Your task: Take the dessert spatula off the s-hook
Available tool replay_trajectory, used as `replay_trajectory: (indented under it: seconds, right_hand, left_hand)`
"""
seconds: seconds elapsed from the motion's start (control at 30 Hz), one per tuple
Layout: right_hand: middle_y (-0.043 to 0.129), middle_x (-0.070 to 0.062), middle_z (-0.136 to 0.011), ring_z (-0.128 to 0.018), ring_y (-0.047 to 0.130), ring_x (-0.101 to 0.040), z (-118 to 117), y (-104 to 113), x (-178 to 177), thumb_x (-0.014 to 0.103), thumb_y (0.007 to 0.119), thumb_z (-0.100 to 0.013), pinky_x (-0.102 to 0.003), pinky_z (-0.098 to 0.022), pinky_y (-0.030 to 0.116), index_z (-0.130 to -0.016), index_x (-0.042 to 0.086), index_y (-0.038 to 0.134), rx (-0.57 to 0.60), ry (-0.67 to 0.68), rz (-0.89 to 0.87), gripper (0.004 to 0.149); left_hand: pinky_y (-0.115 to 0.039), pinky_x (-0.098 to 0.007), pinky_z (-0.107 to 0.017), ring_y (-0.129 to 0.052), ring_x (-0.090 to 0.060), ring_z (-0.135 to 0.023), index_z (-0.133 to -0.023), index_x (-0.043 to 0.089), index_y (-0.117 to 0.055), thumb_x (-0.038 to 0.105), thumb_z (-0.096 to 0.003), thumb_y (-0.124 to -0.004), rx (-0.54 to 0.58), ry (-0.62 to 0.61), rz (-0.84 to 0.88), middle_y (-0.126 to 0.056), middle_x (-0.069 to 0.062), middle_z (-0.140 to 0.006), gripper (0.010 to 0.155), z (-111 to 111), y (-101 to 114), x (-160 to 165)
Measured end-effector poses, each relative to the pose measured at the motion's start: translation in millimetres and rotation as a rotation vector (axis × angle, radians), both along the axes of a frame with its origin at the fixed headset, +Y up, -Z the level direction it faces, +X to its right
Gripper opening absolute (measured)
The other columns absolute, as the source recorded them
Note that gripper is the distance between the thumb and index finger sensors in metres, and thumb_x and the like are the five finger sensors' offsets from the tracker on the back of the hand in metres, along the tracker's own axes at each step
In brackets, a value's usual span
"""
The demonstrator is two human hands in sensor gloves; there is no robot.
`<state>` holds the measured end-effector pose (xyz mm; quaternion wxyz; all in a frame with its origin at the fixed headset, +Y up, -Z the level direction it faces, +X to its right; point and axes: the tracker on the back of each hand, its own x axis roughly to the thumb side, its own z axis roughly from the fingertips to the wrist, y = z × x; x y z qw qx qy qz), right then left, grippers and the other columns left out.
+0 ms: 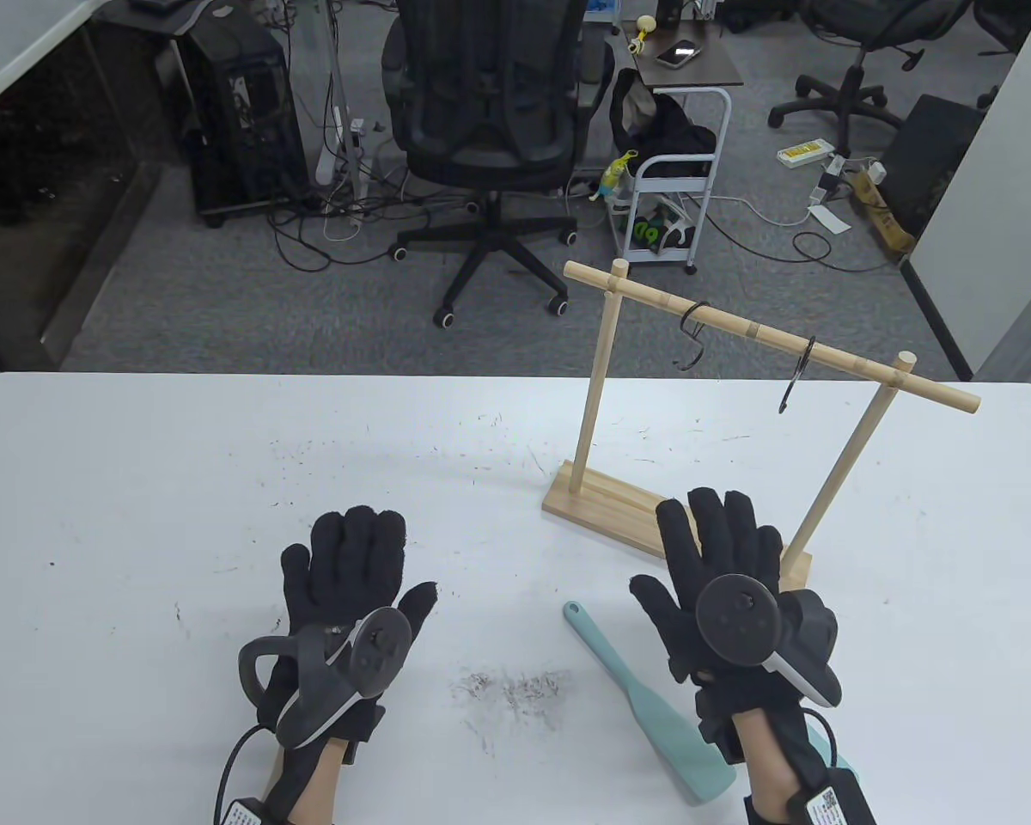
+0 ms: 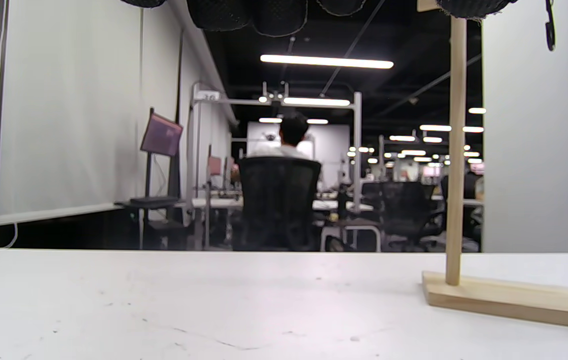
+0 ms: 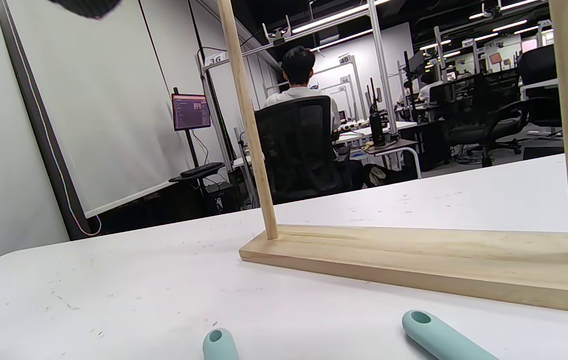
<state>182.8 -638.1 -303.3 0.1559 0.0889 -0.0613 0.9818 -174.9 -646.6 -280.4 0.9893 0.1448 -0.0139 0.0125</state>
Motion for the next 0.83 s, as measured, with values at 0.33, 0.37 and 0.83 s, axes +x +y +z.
replay_trajectory:
  seconds: [0.33,0.37,0.83]
  right_hand:
    - [0.035,-0.005,-0.120,-0.110,0.032,-0.039,2.5,3.3,0.0,0.062,0.068,-0.044,-0.066,-0.074,0.031,-0.110,0.031,0.043,0.025,0.006,-0.018,0.078]
    - [0.035,-0.005,-0.120,-0.110,0.033,-0.039,2.5,3.2,0.0,0.062,0.068,-0.044,-0.066,-0.074,0.031,-0.110,0.031,0.043,0.024,0.007,-0.018,0.077]
    - [0.039,-0.006,-0.119,-0.109,0.036,-0.039,1.9,3.1,-2.1,0.061,0.068,-0.044,-0.064,-0.074,0.034,-0.110,0.029,0.045,0.020,0.009,-0.011,0.077]
  left_hand:
    - [-0.045,-0.066,-0.085,-0.046,-0.038,-0.122,-0.122,0.034,-0.035,0.071,-0.0530,-0.056,-0.007,0.001,-0.013,-0.046,-0.004,-0.131,0.081,-0.7,-0.4,0.4]
    - [-0.045,-0.066,-0.085,-0.046,-0.038,-0.122,-0.122,0.033,-0.035,0.071,-0.0531,-0.057,-0.005,0.000,-0.012,-0.046,-0.004,-0.131,0.081,-0.6,-0.2,0.5]
    - [-0.045,-0.065,-0.085,-0.047,-0.038,-0.122,-0.122,0.034,-0.035,0.071,-0.0530,-0.056,-0.009,0.000,-0.010,-0.046,-0.004,-0.131,0.081,-0.8,0.0,-0.4]
